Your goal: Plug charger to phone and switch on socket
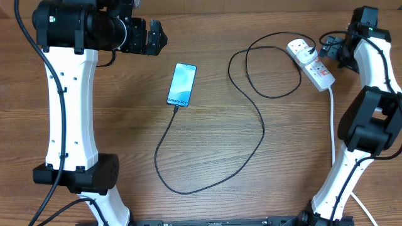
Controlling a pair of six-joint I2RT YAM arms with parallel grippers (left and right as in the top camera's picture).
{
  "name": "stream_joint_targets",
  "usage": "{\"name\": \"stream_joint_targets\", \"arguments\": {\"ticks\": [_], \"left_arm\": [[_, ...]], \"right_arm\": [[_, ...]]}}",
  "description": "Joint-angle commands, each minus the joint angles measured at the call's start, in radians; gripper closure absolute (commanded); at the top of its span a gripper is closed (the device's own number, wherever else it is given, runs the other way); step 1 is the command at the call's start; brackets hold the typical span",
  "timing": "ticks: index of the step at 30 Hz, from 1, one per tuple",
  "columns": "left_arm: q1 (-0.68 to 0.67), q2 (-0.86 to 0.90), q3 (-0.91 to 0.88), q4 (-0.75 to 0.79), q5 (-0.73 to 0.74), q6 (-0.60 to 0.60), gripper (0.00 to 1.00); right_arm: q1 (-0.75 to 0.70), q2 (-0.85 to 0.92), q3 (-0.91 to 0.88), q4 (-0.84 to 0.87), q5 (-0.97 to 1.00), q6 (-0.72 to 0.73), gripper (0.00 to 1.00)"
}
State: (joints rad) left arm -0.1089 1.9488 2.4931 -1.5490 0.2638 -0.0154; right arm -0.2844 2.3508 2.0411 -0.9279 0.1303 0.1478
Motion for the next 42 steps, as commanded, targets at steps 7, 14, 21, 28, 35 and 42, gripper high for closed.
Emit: {"name": "stream_joint_targets", "arguments": {"ticks": [7, 14, 21, 28, 35, 42], "left_arm": [[0.004, 0.003, -0.003, 0.002, -0.010, 0.016, 0.00], [0.004, 0.003, -0.003, 0.002, -0.010, 0.016, 0.00], [0.004, 0.003, -0.003, 0.002, -0.009, 0.016, 0.00], [0.004, 0.003, -0.003, 0.002, -0.009, 0.016, 0.00], [0.004, 0.003, -0.003, 0.002, -0.010, 0.016, 0.00], [0.004, 0.003, -0.003, 0.002, -0.010, 0.016, 0.00]], "right_arm": [[-0.001, 0.048, 0.019, 0.000, -0.054, 0.028, 0.00], [-0.001, 0.053, 0.013, -0.004, -0.054, 0.031, 0.00], [-0.001, 0.066, 0.013, -0.031, -0.059, 0.031, 0.00], [0.000, 0.104, 0.013, -0.056, -0.154, 0.026, 0.00], [0.003, 0.104, 0.012, -0.073, -0.183, 0.000, 0.00], [0.003, 0.102, 0.010, -0.097, -0.184, 0.003, 0.00]]}}
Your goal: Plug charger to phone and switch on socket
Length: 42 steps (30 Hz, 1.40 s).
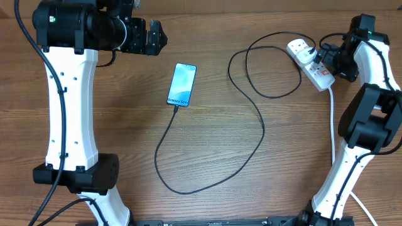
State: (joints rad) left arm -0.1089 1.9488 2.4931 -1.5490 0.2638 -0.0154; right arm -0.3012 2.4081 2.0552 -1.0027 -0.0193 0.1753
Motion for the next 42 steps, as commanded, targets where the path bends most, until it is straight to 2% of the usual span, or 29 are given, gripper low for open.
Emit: {"name": "stream_joint_targets", "arguments": {"ticks": [1, 8, 12, 16, 19, 22, 25, 29, 32, 37, 42], "left_arm": [[0.004, 0.003, -0.003, 0.002, -0.009, 0.016, 0.00], [0.004, 0.003, -0.003, 0.002, -0.009, 0.016, 0.00], [0.004, 0.003, -0.003, 0.002, -0.009, 0.016, 0.00], [0.004, 0.003, -0.003, 0.002, -0.010, 0.016, 0.00], [0.004, 0.003, -0.003, 0.002, -0.010, 0.016, 0.00], [0.004, 0.003, -0.003, 0.002, -0.009, 0.016, 0.00], [0.004, 0.003, -0.003, 0.002, -0.009, 0.016, 0.00], [0.004, 0.003, -0.003, 0.002, -0.009, 0.016, 0.00], [0.004, 0.003, -0.003, 0.002, -0.009, 0.016, 0.00], [0.004, 0.003, -0.003, 0.002, -0.009, 0.016, 0.00], [0.004, 0.003, -0.003, 0.002, -0.010, 0.016, 0.00]], "right_arm": [[0.019, 0.039, 0.001, -0.039, -0.034, -0.017, 0.00], [0.000, -0.166, 0.014, -0.172, -0.001, 0.089, 0.00], [0.000, -0.374, 0.014, -0.313, -0.009, 0.148, 0.00], [0.030, -0.610, 0.013, -0.459, -0.043, 0.147, 0.00], [0.124, -0.817, 0.012, -0.550, -0.043, 0.148, 0.00], [0.214, -0.923, 0.012, -0.606, -0.043, 0.148, 0.00], [0.337, -1.043, 0.003, -0.680, -0.032, 0.223, 0.00], [0.419, -1.149, -0.062, -0.691, -0.021, 0.249, 0.00], [0.428, -1.231, -0.154, -0.691, -0.089, 0.248, 0.00], [0.427, -1.252, -0.176, -0.691, -0.114, 0.247, 0.00], [0.427, -1.252, -0.185, -0.691, -0.110, 0.134, 0.00]]}}
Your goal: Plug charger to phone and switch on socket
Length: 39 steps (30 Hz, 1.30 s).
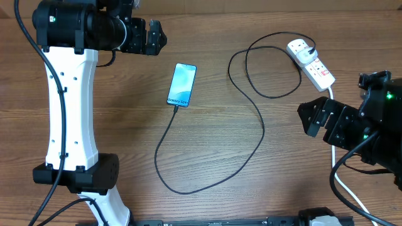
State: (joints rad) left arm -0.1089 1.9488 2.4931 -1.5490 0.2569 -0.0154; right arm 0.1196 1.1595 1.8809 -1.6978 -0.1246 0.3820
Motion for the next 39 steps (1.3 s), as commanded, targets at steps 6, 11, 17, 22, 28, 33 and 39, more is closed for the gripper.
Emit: {"name": "stream_joint_targets", "arguments": {"ticks": [6, 11, 17, 22, 28, 33, 39], "left_arm": [[0.004, 0.003, -0.003, 0.002, -0.003, 0.016, 0.00], [0.004, 0.003, -0.003, 0.002, -0.002, 0.016, 0.00], [0.004, 0.003, -0.003, 0.002, -0.002, 0.016, 0.00], [0.004, 0.003, -0.003, 0.002, -0.002, 0.016, 0.00], [0.004, 0.003, -0.003, 0.002, -0.002, 0.016, 0.00], [0.004, 0.003, -0.003, 0.002, -0.002, 0.016, 0.00], [0.004, 0.003, -0.003, 0.002, -0.002, 0.016, 0.00]], "right_arm": [[0.006, -0.004, -0.028, 0.004, 0.003, -0.096, 0.00], [0.003, -0.116, -0.257, 0.207, 0.002, -0.179, 0.00], [0.003, -0.402, -0.678, 0.574, -0.001, -0.186, 0.00], [0.002, -0.716, -1.098, 0.925, -0.012, -0.261, 0.00], [-0.037, -0.922, -1.424, 1.260, -0.022, -0.260, 0.00], [-0.070, -1.008, -1.613, 1.503, -0.051, -0.261, 0.00], [-0.071, -1.094, -1.828, 1.739, -0.048, -0.288, 0.00]]}}
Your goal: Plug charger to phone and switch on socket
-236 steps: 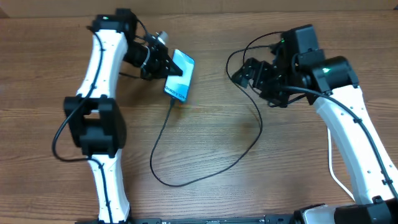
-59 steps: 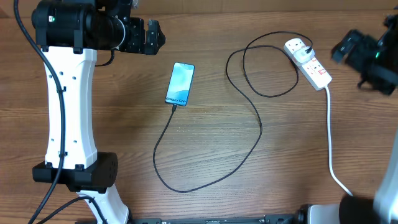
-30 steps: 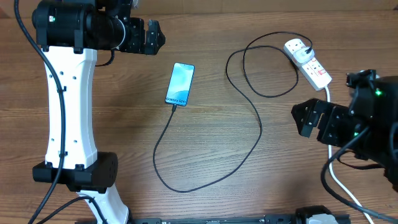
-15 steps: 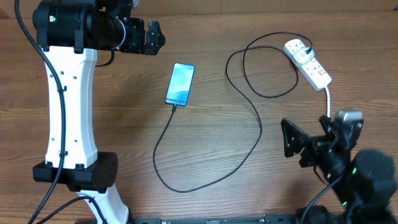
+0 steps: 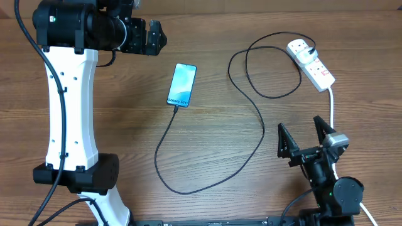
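A phone (image 5: 181,84) with a lit screen lies face up on the wooden table, and the black charger cable (image 5: 207,179) is plugged into its lower end. The cable loops across the table to the plug in the white socket strip (image 5: 311,63) at the back right. My right gripper (image 5: 305,139) stands open near the front right, well short of the strip, with nothing between its fingers. At the back left, up and left of the phone, is my left gripper (image 5: 156,37); its jaws look slightly apart and hold nothing.
The strip's white lead (image 5: 332,110) runs down the right side past the right gripper. The left arm's white column (image 5: 69,113) stands along the left side of the wooden table (image 5: 125,144).
My right arm has drawn back toward the front of the table and now points its open fingers away from me. The phone, cable, strip and left arm have not moved.
My right gripper was at the socket strip's right side, then pressed closer against the strip. Then it was away from the strip at the right edge, and now it sits folded near the front. The cable stayed in the phone throughout.
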Controlling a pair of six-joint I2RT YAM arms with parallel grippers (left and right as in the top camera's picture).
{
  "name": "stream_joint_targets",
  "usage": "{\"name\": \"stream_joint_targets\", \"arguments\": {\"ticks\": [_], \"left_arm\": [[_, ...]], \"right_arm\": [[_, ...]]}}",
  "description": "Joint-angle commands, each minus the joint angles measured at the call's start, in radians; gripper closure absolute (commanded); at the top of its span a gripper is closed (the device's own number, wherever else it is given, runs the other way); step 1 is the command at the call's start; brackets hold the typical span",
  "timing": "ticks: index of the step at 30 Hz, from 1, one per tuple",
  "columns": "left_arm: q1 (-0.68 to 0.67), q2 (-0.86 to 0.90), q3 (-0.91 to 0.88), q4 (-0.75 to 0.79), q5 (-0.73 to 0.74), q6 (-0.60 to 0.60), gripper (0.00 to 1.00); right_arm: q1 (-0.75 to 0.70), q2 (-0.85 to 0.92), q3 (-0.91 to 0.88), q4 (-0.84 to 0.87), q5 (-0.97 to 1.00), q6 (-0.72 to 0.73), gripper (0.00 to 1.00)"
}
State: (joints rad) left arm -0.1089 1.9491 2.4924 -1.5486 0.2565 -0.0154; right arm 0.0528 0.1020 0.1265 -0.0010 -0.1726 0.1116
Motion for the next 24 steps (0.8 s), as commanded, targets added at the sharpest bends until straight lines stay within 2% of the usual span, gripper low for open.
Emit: {"name": "stream_joint_targets", "arguments": {"ticks": [1, 5, 8, 24], "left_arm": [[0.004, 0.003, -0.003, 0.001, -0.002, 0.016, 0.00], [0.004, 0.003, -0.003, 0.001, -0.002, 0.016, 0.00], [0.004, 0.003, -0.003, 0.002, -0.002, 0.016, 0.00], [0.004, 0.003, -0.003, 0.001, -0.002, 0.016, 0.00]], "right_arm": [[-0.005, -0.048, -0.098, 0.062, 0.006, -0.016, 0.00], [-0.005, -0.089, -0.119, 0.020, 0.021, -0.117, 0.00], [-0.005, -0.100, -0.119, -0.072, 0.027, -0.170, 0.00], [-0.003, -0.099, -0.118, -0.072, 0.040, -0.169, 0.00]]}}
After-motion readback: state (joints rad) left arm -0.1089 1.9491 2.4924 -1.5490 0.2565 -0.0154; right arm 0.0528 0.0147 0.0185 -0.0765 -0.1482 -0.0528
